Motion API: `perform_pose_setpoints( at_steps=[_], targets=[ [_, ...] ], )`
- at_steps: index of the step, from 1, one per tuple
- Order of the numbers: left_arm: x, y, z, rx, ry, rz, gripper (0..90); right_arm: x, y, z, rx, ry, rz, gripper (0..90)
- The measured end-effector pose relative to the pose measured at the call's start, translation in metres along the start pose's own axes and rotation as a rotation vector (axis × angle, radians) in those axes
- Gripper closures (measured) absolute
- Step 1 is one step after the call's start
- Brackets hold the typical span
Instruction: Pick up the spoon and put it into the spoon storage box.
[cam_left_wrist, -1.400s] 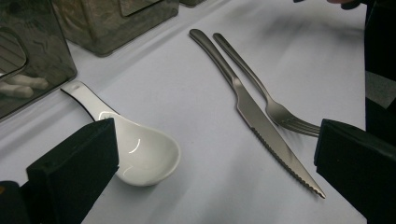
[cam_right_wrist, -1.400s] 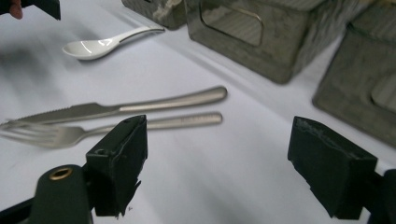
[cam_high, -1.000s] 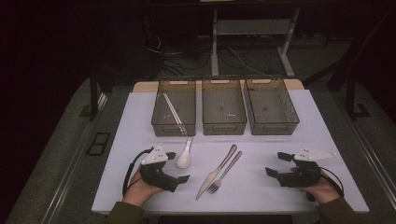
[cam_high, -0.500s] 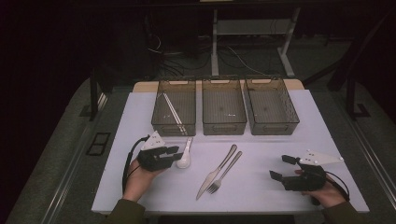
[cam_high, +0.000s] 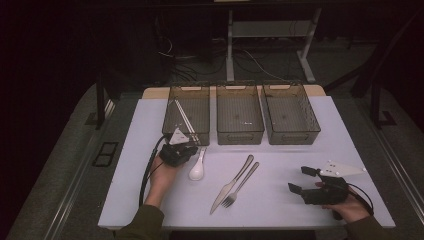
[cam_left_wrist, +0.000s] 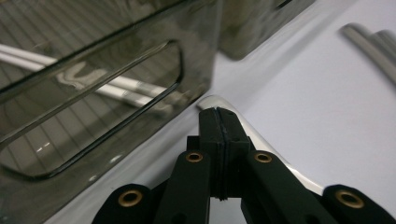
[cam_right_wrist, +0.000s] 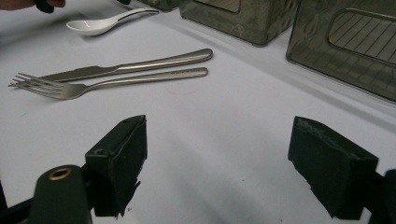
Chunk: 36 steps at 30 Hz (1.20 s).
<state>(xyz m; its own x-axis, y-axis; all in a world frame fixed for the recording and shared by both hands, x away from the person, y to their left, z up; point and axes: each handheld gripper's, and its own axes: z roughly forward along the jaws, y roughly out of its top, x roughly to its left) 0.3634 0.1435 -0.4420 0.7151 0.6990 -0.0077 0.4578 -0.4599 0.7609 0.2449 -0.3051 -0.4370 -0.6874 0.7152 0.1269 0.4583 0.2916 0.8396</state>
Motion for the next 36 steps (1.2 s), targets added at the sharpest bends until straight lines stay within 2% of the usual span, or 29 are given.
perform_pose_setpoints(
  at_steps=[2, 10, 12, 16, 26, 35, 36],
  targets=[
    [0.002, 0.001, 0.004, 0.003, 0.016, -0.006, 89.1, 0.000, 0.000, 0.000, -0.004, 0.002, -0.001, 19.8],
    [0.002, 0.001, 0.018, 0.021, 0.004, -0.023, 89.2, 0.000, 0.000, 0.000, -0.003, 0.009, -0.005, 19.9],
    [0.000, 0.002, 0.019, 0.040, 0.005, 0.002, 89.2, 0.001, 0.000, 0.000, -0.002, 0.010, -0.004, 19.8],
    [-0.004, 0.005, 0.020, 0.033, -0.027, 0.008, 89.1, 0.001, 0.000, 0.000, -0.002, 0.011, -0.003, 19.8],
    [-0.022, 0.015, 0.026, 0.058, -0.096, 0.080, 89.2, 0.002, 0.001, 0.000, 0.002, 0.012, -0.006, 19.8],
    [-0.032, 0.021, 0.026, 0.073, -0.164, 0.119, 89.2, 0.002, 0.001, 0.001, 0.002, 0.015, -0.006, 19.8],
    [-0.033, 0.021, 0.026, 0.071, -0.171, 0.114, 89.2, 0.002, 0.001, 0.001, 0.002, 0.015, -0.006, 19.8]
  ],
)
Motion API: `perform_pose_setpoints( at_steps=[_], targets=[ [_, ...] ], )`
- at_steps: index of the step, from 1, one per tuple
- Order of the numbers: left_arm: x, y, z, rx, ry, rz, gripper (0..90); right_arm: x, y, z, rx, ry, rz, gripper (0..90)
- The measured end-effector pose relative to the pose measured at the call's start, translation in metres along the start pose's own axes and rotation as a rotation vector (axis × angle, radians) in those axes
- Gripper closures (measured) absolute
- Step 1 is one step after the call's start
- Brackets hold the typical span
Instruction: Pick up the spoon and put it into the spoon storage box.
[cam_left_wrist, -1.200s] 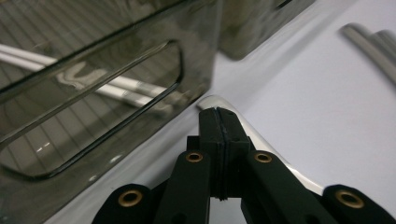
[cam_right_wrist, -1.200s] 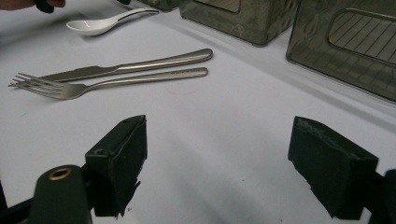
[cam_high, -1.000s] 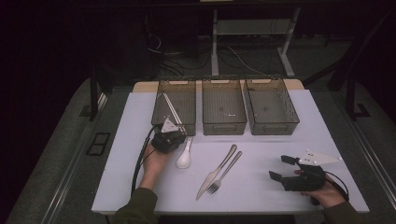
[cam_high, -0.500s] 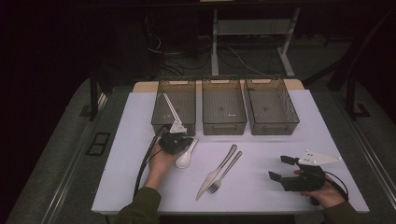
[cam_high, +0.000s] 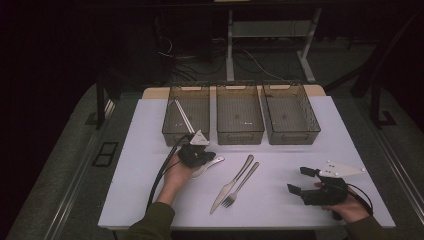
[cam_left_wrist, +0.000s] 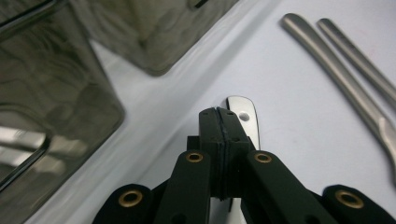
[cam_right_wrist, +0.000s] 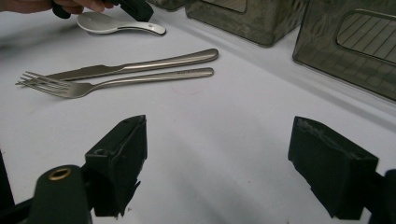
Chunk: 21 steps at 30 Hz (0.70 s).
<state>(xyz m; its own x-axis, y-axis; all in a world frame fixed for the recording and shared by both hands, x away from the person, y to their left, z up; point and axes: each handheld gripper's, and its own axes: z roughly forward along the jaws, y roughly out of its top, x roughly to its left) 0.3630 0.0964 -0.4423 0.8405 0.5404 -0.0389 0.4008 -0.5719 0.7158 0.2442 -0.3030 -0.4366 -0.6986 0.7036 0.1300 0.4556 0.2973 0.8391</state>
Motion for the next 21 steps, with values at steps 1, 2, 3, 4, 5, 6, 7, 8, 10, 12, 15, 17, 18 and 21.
perform_pose_setpoints(
  at_steps=[1, 2, 3, 4, 5, 6, 7, 8, 10, 12, 15, 17, 18, 21],
  targets=[
    [0.000, 0.001, -0.001, 0.002, -0.010, 0.003, 89.2, 0.000, 0.000, 0.000, -0.001, 0.000, 0.000, 19.8],
    [-0.001, 0.002, 0.000, 0.003, -0.021, 0.004, 89.3, 0.000, 0.000, 0.000, 0.000, 0.000, 0.001, 19.8],
    [-0.002, 0.002, 0.000, 0.007, -0.028, 0.010, 89.3, 0.000, 0.000, 0.000, -0.001, 0.000, 0.000, 19.8],
    [-0.003, 0.003, 0.000, 0.010, -0.039, 0.013, 89.2, 0.000, 0.000, 0.000, 0.000, 0.001, 0.001, 19.8],
    [-0.005, 0.004, 0.000, 0.015, -0.047, 0.013, 89.2, 0.000, 0.000, 0.000, 0.000, 0.001, 0.001, 19.8],
    [-0.005, 0.004, 0.001, 0.020, -0.053, 0.023, 89.3, 0.000, 0.000, 0.000, 0.001, 0.003, 0.000, 19.8],
    [-0.007, 0.005, 0.001, 0.022, -0.061, 0.024, 89.3, 0.000, 0.000, 0.000, 0.002, 0.003, -0.002, 19.8],
    [-0.008, 0.006, 0.002, 0.025, -0.067, 0.027, 89.3, 0.000, 0.000, 0.000, 0.003, 0.004, -0.004, 19.8],
    [-0.010, 0.007, 0.003, 0.033, -0.091, 0.045, 89.3, 0.000, 0.000, 0.000, 0.003, 0.003, -0.002, 19.8],
    [-0.013, 0.008, 0.003, 0.042, -0.111, 0.054, 89.2, 0.000, 0.000, 0.000, 0.002, 0.003, -0.001, 19.8],
    [-0.016, 0.009, 0.004, 0.046, -0.117, 0.064, 89.3, 0.000, 0.000, -0.001, 0.002, 0.003, -0.002, 19.8],
    [-0.016, 0.009, 0.004, 0.044, -0.116, 0.065, 89.2, 0.000, 0.000, 0.000, 0.001, 0.004, -0.005, 19.8],
    [-0.016, 0.009, 0.004, 0.040, -0.115, 0.062, 89.2, 0.000, 0.000, 0.000, 0.000, 0.004, -0.006, 19.8],
    [-0.016, 0.010, -0.002, 0.017, -0.109, 0.059, 89.1, 0.000, 0.000, 0.000, 0.002, 0.004, -0.002, 19.8]
  ],
)
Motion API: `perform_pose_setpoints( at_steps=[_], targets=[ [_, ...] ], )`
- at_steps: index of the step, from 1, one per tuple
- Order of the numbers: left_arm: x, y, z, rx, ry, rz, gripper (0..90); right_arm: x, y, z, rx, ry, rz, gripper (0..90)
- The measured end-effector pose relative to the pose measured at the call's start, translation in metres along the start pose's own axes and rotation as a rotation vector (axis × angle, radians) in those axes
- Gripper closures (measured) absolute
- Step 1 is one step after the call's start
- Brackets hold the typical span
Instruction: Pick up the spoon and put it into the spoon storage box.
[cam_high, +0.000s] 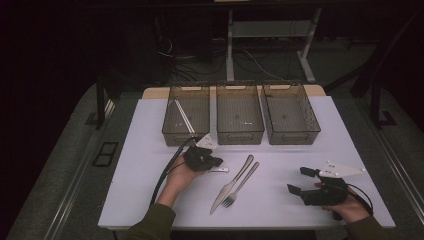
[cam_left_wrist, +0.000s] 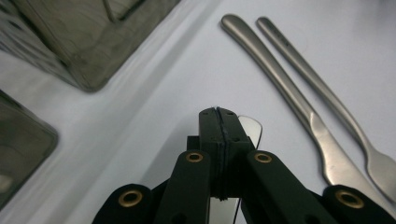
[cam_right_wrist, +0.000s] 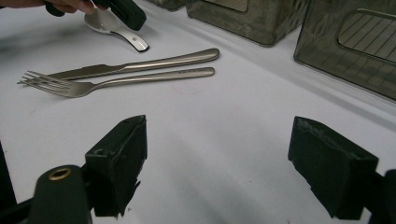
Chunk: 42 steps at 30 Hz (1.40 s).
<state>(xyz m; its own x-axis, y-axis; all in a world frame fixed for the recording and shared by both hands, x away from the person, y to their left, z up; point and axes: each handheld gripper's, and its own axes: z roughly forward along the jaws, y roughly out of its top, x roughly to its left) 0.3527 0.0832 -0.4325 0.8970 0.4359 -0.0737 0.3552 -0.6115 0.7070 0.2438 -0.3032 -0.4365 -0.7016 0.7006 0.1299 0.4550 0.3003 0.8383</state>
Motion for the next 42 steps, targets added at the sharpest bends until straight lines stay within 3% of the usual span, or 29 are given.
perform_pose_setpoints(
  at_steps=[9, 16, 23, 34, 42],
  targets=[
    [0.004, -0.011, -0.036, -0.015, 0.016, -0.063, 63.4, 0.000, 0.000, 0.000, -0.001, 0.003, -0.006, 19.8],
    [0.011, -0.023, -0.053, -0.044, 0.069, -0.112, 48.4, 0.000, 0.000, 0.000, 0.001, 0.001, -0.002, 19.8],
    [0.014, -0.035, -0.055, -0.028, 0.105, -0.130, 40.9, 0.000, 0.000, 0.000, 0.001, 0.000, -0.008, 19.8],
    [0.018, -0.043, -0.047, 0.039, 0.067, -0.157, 36.5, 0.000, 0.000, 0.000, 0.004, -0.002, -0.007, 19.8],
    [0.017, -0.046, -0.043, 0.096, 0.052, -0.136, 36.7, 0.000, 0.000, 0.000, 0.005, -0.004, -0.009, 19.9]
  ],
)
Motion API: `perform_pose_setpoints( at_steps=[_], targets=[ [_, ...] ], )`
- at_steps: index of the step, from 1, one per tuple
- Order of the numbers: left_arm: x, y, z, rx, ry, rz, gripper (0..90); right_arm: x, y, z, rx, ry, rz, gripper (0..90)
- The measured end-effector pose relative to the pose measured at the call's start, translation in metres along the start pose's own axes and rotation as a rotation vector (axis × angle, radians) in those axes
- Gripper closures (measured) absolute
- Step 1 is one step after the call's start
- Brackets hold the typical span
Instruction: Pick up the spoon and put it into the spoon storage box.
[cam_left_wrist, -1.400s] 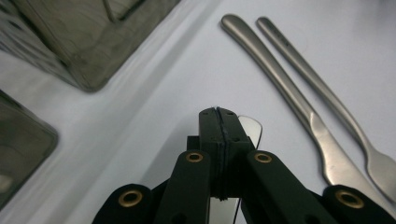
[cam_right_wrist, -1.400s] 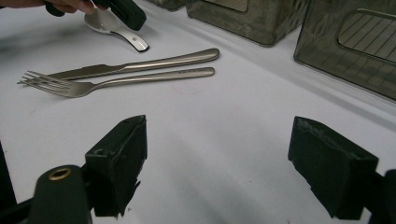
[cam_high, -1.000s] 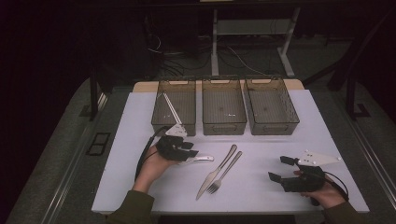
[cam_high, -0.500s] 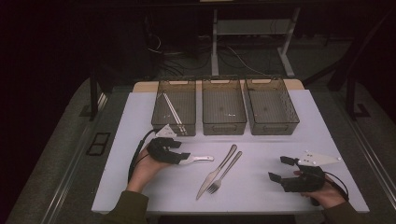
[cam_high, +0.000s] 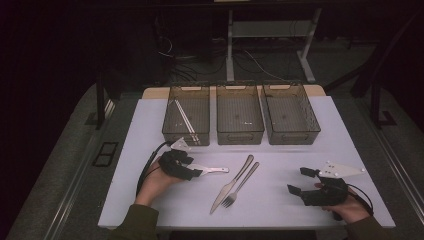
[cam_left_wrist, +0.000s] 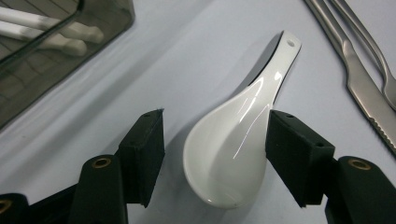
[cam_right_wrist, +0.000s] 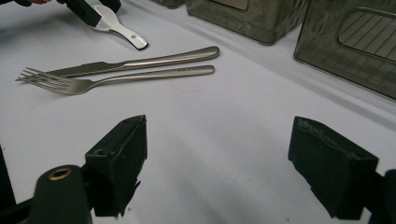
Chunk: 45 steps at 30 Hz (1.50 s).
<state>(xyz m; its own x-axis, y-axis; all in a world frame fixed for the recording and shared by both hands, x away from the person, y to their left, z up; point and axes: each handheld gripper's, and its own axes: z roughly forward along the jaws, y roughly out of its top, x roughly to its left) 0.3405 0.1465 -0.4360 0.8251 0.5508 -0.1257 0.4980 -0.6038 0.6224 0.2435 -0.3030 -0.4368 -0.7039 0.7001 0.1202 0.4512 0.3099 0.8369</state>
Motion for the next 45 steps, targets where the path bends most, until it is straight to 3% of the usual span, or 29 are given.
perform_pose_setpoints(
  at_steps=[9, 11, 19, 27, 34, 41, 45],
  targets=[
    [-0.004, 0.001, 0.002, 0.039, 0.006, 0.057, 39.5, 0.000, 0.000, 0.000, 0.001, 0.000, 0.000, 19.8],
    [-0.004, 0.001, 0.001, 0.031, -0.019, 0.046, 39.6, 0.000, 0.000, 0.000, 0.000, 0.000, -0.001, 19.8],
    [0.001, 0.000, 0.000, -0.002, -0.030, -0.009, 42.0, 0.000, 0.000, 0.000, 0.006, 0.000, -0.002, 19.9],
    [-0.007, 0.001, 0.003, 0.039, 0.013, 0.058, 44.0, 0.000, 0.000, 0.001, 0.008, -0.002, -0.005, 19.8],
    [-0.009, 0.001, 0.000, 0.068, 0.007, 0.082, 47.5, 0.000, 0.000, 0.001, 0.008, -0.003, -0.006, 19.8],
    [-0.007, 0.000, -0.001, 0.065, -0.008, 0.074, 48.4, 0.000, 0.000, 0.001, 0.008, -0.002, -0.007, 19.8],
    [-0.003, -0.001, -0.001, 0.041, -0.039, 0.033, 48.7, 0.000, 0.000, 0.001, 0.008, -0.002, -0.008, 19.8]
  ],
)
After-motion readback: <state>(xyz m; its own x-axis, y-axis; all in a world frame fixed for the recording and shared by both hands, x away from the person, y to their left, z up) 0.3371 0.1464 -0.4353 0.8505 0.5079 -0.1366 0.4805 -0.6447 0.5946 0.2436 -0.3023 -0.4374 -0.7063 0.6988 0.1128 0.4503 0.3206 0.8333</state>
